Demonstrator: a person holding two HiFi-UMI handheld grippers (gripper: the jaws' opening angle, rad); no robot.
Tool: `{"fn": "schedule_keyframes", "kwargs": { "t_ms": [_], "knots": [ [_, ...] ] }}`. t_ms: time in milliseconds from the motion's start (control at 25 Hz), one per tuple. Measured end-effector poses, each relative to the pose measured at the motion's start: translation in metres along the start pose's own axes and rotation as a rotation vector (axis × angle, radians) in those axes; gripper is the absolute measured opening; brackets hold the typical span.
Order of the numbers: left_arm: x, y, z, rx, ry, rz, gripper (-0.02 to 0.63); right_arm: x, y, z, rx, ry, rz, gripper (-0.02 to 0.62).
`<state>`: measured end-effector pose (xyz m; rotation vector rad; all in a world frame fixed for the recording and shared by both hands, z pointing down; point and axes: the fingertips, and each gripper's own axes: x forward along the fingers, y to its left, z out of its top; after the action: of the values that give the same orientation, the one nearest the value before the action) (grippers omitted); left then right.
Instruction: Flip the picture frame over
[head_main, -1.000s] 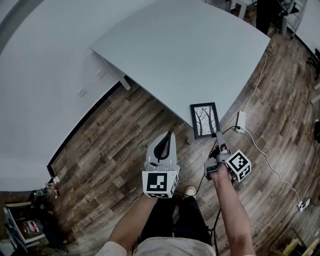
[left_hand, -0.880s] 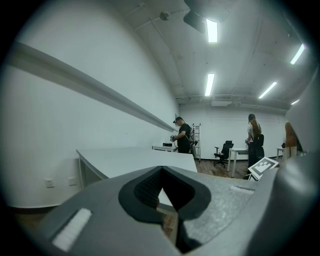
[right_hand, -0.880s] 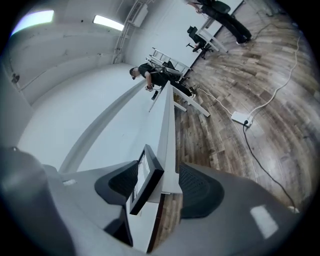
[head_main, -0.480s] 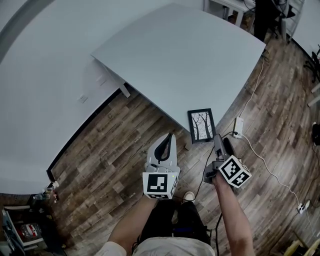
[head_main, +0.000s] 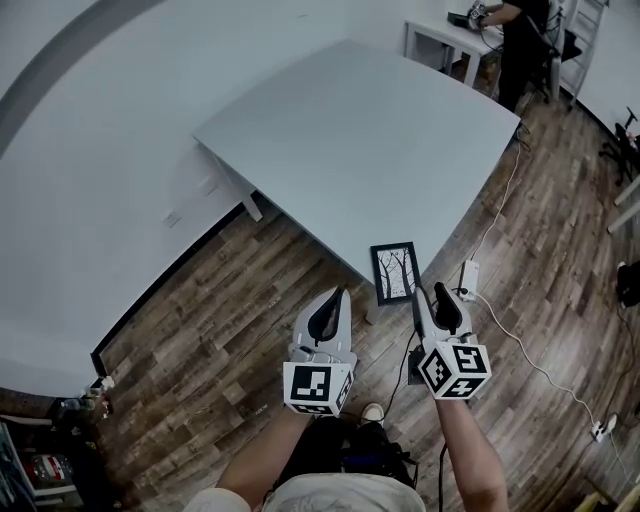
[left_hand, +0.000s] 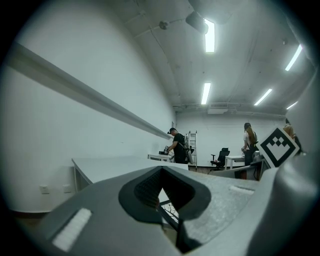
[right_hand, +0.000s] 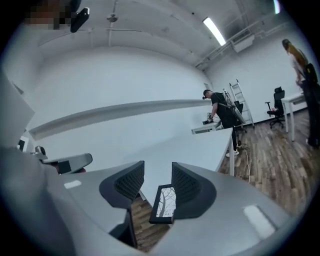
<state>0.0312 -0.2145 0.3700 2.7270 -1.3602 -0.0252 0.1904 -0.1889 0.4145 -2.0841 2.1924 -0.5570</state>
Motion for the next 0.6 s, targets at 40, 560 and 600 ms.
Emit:
{"fn": "schedule_keyframes", "kwargs": {
  "t_ms": [40,560,600],
  "knots": [
    [-0.002,-0.001,0.002,-0.001,0.000,-0.002,0.000,-0.003,0.003,0.005,-0.021,-0.006,-0.002,0.188],
    [-0.030,-0.010,0.030,0.014,-0.007,-0.024,0.001,-0.039,0.031,0.038,-0.191,-0.013,-0.067,0.023],
    [-0.032,-0.011,0.031,0.013,-0.007,-0.024,0.000,-0.041,0.034,0.040,-0.205,-0.009,-0.065,0.023]
  ]
}}
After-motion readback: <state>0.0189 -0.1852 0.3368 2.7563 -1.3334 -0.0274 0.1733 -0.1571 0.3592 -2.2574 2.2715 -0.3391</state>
